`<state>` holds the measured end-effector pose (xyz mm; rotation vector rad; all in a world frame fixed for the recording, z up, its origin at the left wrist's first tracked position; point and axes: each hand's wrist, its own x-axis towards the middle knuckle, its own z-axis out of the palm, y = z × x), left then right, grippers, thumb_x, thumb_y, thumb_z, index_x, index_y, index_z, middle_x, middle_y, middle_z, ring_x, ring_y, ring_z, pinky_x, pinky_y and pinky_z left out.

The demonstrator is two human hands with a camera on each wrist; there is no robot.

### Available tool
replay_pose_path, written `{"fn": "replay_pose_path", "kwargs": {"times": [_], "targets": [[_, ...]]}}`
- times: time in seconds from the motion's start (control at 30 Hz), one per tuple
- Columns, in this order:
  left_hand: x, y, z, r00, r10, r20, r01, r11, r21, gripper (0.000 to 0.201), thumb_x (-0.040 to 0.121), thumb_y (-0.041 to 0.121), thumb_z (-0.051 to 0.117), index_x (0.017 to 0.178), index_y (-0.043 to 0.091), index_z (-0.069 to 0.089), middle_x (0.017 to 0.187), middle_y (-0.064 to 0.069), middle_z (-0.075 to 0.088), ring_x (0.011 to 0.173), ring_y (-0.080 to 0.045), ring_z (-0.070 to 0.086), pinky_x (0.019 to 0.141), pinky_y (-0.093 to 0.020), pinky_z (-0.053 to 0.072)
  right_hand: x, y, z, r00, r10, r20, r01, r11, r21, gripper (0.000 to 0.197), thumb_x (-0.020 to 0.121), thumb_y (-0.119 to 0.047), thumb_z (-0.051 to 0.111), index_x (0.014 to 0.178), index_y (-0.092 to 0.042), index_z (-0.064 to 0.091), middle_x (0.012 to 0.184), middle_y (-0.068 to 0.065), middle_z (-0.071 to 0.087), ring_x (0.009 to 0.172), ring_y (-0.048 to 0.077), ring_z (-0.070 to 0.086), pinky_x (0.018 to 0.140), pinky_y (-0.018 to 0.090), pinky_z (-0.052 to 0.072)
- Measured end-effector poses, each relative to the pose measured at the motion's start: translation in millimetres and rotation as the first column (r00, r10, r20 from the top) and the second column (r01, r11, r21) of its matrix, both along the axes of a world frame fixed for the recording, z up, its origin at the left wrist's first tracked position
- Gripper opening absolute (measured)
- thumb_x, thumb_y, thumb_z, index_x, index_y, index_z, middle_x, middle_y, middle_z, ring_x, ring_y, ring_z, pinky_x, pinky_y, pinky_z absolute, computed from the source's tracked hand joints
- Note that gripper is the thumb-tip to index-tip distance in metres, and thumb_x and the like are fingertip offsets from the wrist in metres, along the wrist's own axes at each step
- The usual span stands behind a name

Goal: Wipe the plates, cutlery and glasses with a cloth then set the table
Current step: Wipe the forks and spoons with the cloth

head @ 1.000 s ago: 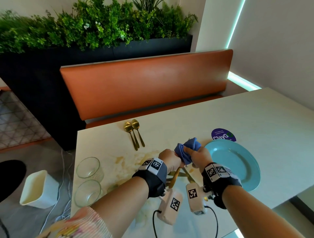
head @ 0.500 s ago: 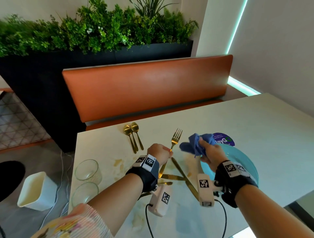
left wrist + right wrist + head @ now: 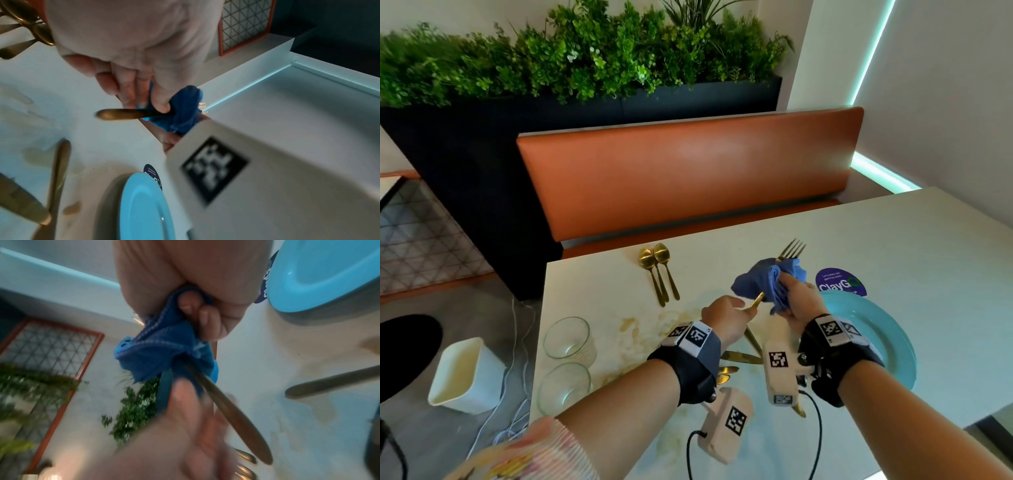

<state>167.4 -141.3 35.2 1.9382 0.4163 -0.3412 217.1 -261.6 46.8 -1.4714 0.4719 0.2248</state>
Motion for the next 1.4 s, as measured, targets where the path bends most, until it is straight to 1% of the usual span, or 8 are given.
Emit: {"fn": "replay_pose_path", "kwargs": {"times": [0.17, 0.37, 0.57, 0.7, 0.87, 1.07, 1.33, 1.4], "targets": [[2.9, 16.7, -8.1, 0.999, -0.008, -0.05, 0.008, 1.0, -0.001, 0.023, 0.092, 0.02, 0.056, 0.099, 0.008, 0.074, 0.106, -0.004, 0.073, 0.091, -0.012, 0.057, 0.082, -0.022, 0.037, 6.7, 9.7, 12.3, 0.998, -0.051, -0.043, 0.054, 0.994, 0.092, 0.01, 0.093, -0.017, 0.052, 0.095, -0.009, 0.047, 0.073, 0.007, 0.051, 0.056, 0.014, 0.052, 0.031, 0.012, 0.042], [18.3, 23.5, -6.3, 0.998, 0.055, -0.026, -0.054, 0.997, 0.051, 0.024, 0.088, 0.011, 0.059, 0.109, 0.007, 0.069, 0.11, -0.01, 0.07, 0.103, -0.025, 0.063, 0.085, -0.028, 0.049, 0.7, 28.9, -12.7, 0.974, 0.207, -0.094, -0.21, 0.977, -0.033, 0.013, 0.092, -0.015, 0.052, 0.084, -0.004, 0.054, 0.063, 0.009, 0.054, 0.033, 0.011, 0.052, 0.034, 0.019, 0.04], [36.0, 36.1, -11.8, 0.97, -0.177, -0.168, 0.215, 0.945, 0.247, 0.024, 0.09, 0.028, 0.057, 0.086, 0.007, 0.069, 0.105, -0.009, 0.069, 0.109, -0.028, 0.061, 0.082, -0.029, 0.045, 19.6, 21.9, -25.4, 0.954, 0.262, -0.143, -0.291, 0.922, -0.253, 0.018, 0.09, -0.02, 0.058, 0.088, -0.002, 0.054, 0.066, 0.011, 0.054, 0.054, 0.023, 0.05, 0.05, 0.027, 0.039], [70.7, 47.7, -11.0, 0.998, -0.047, -0.038, 0.055, 0.965, 0.258, 0.029, 0.093, 0.025, 0.052, 0.105, 0.008, 0.071, 0.117, -0.008, 0.067, 0.11, -0.027, 0.06, 0.091, -0.029, 0.047, 36.6, 18.5, -30.4, 0.908, 0.365, -0.207, -0.417, 0.832, -0.364, 0.022, 0.089, -0.019, 0.059, 0.077, -0.003, 0.052, 0.061, 0.012, 0.051, 0.048, 0.024, 0.047, 0.046, 0.025, 0.038], [106.0, 43.7, -14.5, 0.998, 0.053, -0.045, -0.051, 0.998, 0.043, 0.023, 0.089, 0.031, 0.06, 0.096, 0.014, 0.073, 0.103, -0.009, 0.07, 0.087, -0.023, 0.058, 0.073, -0.025, 0.042, 64.3, 35.1, -31.5, 0.803, 0.53, -0.272, -0.591, 0.649, -0.48, 0.028, 0.088, -0.02, 0.06, 0.063, -0.01, 0.05, 0.06, 0.009, 0.051, 0.049, 0.02, 0.046, 0.048, 0.025, 0.038], [142.5, 64.0, -39.9, 0.956, 0.265, -0.124, -0.281, 0.948, -0.147, 0.03, 0.088, 0.017, 0.062, 0.115, 0.003, 0.066, 0.122, -0.016, 0.065, 0.116, -0.03, 0.06, 0.08, -0.027, 0.048, 94.0, 52.4, -39.1, 0.723, 0.609, -0.325, -0.682, 0.558, -0.472, 0.021, 0.086, -0.024, 0.062, 0.079, -0.006, 0.055, 0.069, 0.01, 0.055, 0.055, 0.02, 0.048, 0.049, 0.024, 0.039], [178.8, 118.9, -75.6, 0.938, 0.255, -0.237, -0.183, 0.94, 0.288, 0.043, 0.097, 0.039, 0.046, 0.125, 0.01, 0.059, 0.131, -0.01, 0.058, 0.118, -0.029, 0.055, 0.103, -0.036, 0.042, 123.7, 35.9, -58.8, 0.729, 0.58, -0.362, -0.674, 0.517, -0.528, 0.025, 0.08, -0.024, 0.07, 0.084, -0.001, 0.063, 0.081, 0.012, 0.061, 0.079, 0.025, 0.057, 0.076, 0.038, 0.05], [183.0, 127.9, -89.9, 0.928, 0.263, -0.264, -0.151, 0.913, 0.379, 0.044, 0.096, 0.04, 0.048, 0.126, 0.01, 0.059, 0.131, -0.009, 0.058, 0.118, -0.028, 0.056, 0.1, -0.034, 0.042, 127.9, 30.6, -61.3, 0.751, 0.555, -0.356, -0.652, 0.54, -0.533, 0.026, 0.081, -0.026, 0.069, 0.069, -0.007, 0.056, 0.075, 0.01, 0.058, 0.075, 0.026, 0.055, 0.064, 0.034, 0.046]]}}
